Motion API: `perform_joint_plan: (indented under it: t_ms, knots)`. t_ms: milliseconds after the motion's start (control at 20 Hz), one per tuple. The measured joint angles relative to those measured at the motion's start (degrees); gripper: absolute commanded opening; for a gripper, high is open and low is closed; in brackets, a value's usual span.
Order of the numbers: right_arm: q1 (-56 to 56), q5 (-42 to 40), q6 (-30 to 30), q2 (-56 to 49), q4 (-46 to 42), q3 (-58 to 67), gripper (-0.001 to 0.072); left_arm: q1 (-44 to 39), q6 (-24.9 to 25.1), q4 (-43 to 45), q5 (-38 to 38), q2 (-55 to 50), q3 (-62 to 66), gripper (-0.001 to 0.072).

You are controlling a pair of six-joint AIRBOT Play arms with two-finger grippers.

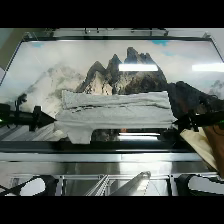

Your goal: Fold the shirts.

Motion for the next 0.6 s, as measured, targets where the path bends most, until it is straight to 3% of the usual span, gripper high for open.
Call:
perform_joint_plan:
  t_ms: [300, 600]
  knots:
    - [3.21, -8.31, -2.8, -2.1, 11.08, 6.69, 0.0015, -6.8, -4.37, -2.93, 0.98, -11.04, 20.74, 0.0026]
    - [9.77, -20.2, -7.04, -10.84, 14.6, 11.82, 0.0015, -9.42, -7.19, -3.02, 1.44, -27.65, 35.6, 0.0018]
